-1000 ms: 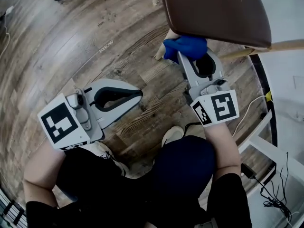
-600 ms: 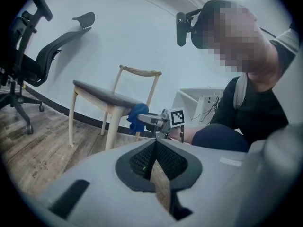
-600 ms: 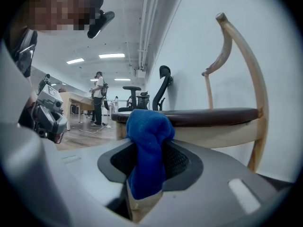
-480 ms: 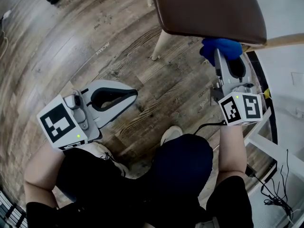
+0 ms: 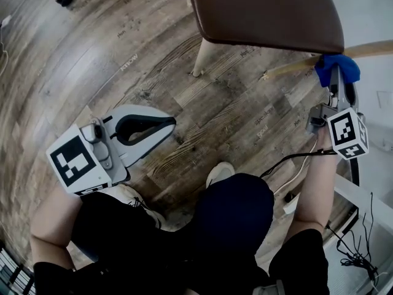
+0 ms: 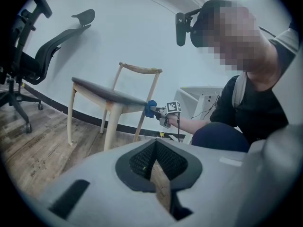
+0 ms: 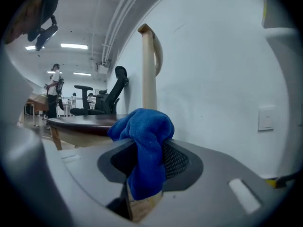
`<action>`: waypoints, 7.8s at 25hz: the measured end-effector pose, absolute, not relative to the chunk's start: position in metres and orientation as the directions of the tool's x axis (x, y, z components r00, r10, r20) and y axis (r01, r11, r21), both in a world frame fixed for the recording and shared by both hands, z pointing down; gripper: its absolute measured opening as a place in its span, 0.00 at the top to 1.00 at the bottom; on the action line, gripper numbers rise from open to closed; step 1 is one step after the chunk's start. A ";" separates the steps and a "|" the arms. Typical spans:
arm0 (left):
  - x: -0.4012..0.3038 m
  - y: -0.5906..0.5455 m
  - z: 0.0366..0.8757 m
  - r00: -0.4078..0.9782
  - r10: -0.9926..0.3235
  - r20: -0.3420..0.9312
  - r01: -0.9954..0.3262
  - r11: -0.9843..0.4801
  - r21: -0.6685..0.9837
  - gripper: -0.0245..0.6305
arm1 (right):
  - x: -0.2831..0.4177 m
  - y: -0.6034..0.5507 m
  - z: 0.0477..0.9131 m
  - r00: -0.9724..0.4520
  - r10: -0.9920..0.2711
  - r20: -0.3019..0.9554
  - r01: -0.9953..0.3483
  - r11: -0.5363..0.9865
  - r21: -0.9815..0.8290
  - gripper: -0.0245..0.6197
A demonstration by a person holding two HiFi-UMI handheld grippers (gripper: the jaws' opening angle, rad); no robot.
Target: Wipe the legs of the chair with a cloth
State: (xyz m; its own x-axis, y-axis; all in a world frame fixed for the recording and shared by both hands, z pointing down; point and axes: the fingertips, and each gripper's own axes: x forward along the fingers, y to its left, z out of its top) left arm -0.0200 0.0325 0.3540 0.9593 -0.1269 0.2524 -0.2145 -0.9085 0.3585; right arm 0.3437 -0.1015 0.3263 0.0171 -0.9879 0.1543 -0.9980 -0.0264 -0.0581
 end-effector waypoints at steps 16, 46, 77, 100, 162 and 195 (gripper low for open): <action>-0.017 0.023 0.365 0.958 -0.128 0.255 -0.221 -0.897 0.382 0.95 | 0.351 -0.105 0.422 0.118 -0.963 0.242 -0.993 -0.122 -0.001 0.74; -0.029 0.006 0.391 0.942 -0.153 0.300 -0.280 -0.851 0.445 0.95 | 0.357 -0.103 0.707 0.136 -0.593 0.793 -0.979 -0.205 0.015 0.74; -0.033 0.024 0.352 0.962 -0.149 0.231 -0.227 -0.903 0.364 0.95 | 0.350 -0.106 0.379 0.079 -0.964 0.254 -0.997 -0.081 0.003 0.74; -0.036 0.032 0.323 0.968 -0.195 0.160 -0.247 -0.859 0.449 0.95 | 0.251 -0.051 0.222 -0.128 -0.992 0.014 -0.991 0.128 -0.028 0.74; -0.129 0.190 -0.345 0.888 -0.445 0.116 -0.445 -0.770 0.456 0.95 | -0.018 0.240 -0.363 -0.562 -0.815 0.143 -0.809 0.505 -0.301 0.74; -0.184 0.198 -0.332 0.906 -0.407 0.115 -0.406 -0.764 0.502 0.95 | -0.083 0.261 -0.341 -0.582 -0.785 0.212 -0.802 0.510 -0.312 0.74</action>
